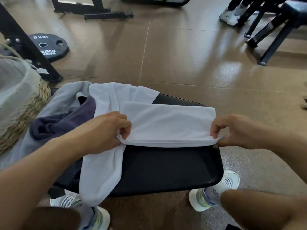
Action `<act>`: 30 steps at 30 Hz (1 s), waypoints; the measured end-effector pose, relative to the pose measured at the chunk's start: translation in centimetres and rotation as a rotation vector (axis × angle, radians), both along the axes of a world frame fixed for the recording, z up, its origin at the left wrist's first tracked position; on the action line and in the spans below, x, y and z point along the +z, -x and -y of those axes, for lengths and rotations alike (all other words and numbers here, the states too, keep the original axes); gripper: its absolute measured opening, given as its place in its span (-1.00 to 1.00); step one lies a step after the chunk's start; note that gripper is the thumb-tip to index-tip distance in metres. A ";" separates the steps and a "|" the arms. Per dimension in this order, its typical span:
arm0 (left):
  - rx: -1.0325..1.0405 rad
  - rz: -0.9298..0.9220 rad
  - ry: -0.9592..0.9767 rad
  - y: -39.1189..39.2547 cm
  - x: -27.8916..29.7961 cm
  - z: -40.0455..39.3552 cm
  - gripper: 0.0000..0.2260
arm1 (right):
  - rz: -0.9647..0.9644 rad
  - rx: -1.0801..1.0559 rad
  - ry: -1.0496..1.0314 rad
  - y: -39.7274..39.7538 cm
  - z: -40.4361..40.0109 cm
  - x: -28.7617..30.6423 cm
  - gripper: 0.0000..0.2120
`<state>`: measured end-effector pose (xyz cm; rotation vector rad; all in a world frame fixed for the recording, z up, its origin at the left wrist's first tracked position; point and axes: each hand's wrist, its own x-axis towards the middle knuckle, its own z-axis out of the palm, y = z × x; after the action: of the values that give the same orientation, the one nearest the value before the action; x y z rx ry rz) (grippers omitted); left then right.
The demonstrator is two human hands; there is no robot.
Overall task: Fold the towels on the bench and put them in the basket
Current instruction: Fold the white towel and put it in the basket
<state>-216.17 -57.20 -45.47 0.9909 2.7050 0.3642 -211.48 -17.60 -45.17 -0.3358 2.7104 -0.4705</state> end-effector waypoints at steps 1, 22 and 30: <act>0.001 -0.010 0.010 0.0 -0.1 0.2 -0.61 | -0.008 0.006 -0.004 -0.1 0.1 0.1 -0.73; 0.118 -0.063 0.000 0.1 -3.8 -8.5 -0.49 | -0.153 -0.045 -0.106 1.3 12.2 -3.2 -0.40; 0.063 -0.034 0.267 0.8 -5.3 -8.1 -0.18 | -0.186 -0.019 -0.159 -0.3 11.1 -5.8 -0.16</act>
<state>-216.95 -49.13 -50.80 0.8446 2.7266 -0.0048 -211.14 -28.68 -51.02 -0.3250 2.9105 -0.2372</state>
